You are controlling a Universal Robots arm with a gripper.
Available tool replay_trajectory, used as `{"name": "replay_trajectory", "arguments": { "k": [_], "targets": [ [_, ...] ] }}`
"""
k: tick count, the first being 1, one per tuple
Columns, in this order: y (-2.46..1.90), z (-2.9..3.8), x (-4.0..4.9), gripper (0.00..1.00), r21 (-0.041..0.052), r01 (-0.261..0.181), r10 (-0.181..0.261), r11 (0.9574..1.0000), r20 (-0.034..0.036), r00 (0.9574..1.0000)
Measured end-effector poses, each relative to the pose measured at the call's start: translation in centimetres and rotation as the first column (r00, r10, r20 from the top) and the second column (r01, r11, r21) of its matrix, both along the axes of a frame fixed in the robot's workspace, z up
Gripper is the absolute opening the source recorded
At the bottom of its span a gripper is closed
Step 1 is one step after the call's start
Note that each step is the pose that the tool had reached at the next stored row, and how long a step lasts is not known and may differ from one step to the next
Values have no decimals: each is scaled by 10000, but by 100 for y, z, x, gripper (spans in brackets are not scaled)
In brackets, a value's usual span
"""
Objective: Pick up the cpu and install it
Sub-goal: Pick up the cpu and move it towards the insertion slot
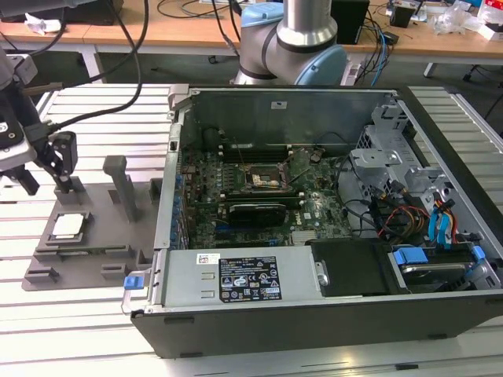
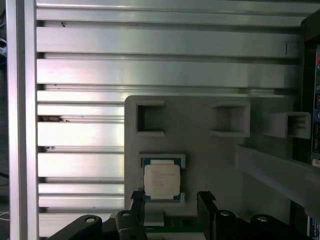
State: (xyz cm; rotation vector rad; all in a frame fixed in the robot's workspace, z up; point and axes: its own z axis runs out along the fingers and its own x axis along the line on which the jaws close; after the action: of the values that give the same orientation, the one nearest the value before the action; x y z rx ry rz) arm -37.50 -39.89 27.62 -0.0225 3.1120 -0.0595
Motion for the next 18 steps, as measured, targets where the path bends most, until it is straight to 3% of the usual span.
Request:
{"name": "replay_trajectory", "arguments": {
  "k": [18],
  "targets": [
    [0,-169,0,55,0,0,0,10000,0,10000]
  ]
}}
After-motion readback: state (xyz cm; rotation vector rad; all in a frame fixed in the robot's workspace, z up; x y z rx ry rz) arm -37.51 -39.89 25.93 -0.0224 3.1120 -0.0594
